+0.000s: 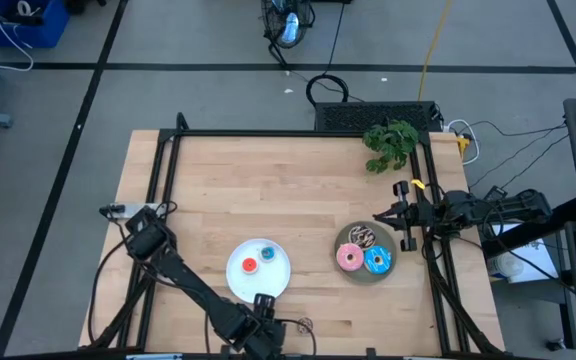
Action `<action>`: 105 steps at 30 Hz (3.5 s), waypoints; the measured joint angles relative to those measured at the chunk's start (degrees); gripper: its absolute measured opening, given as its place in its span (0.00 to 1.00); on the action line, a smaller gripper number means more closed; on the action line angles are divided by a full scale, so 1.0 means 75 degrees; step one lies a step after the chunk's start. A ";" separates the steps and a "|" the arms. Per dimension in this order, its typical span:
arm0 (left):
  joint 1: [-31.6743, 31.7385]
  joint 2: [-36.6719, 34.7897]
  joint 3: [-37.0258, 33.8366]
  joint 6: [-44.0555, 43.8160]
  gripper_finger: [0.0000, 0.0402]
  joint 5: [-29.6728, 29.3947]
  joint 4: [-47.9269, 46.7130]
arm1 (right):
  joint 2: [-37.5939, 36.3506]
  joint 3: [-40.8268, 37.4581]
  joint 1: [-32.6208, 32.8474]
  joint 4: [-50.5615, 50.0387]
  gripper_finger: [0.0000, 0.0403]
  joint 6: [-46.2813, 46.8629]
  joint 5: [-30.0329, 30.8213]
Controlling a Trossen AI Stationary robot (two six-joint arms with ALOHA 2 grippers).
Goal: Pick & Place donuts
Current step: Put the small white donut on the white plate
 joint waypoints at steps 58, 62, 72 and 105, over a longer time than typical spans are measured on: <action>0.0184 0.0157 0.3305 0.0602 0.03 0.0340 -0.3234 | 0.0044 -0.0003 0.0000 0.0002 0.00 0.0007 -0.0003; 0.0187 0.0154 0.4569 0.0470 0.02 -0.0206 -0.4717 | 0.0044 -0.0003 -0.0002 0.0001 0.00 0.0007 -0.0003; 0.0358 -0.0880 0.4249 -0.0750 0.02 -0.1005 -0.6221 | 0.0052 -0.0003 0.0000 -0.0003 0.00 0.0007 -0.0029; 0.1218 -0.0898 0.2744 -0.0237 0.02 -0.0947 -0.6063 | 0.0058 -0.0003 -0.0002 -0.0005 0.00 -0.0005 -0.0032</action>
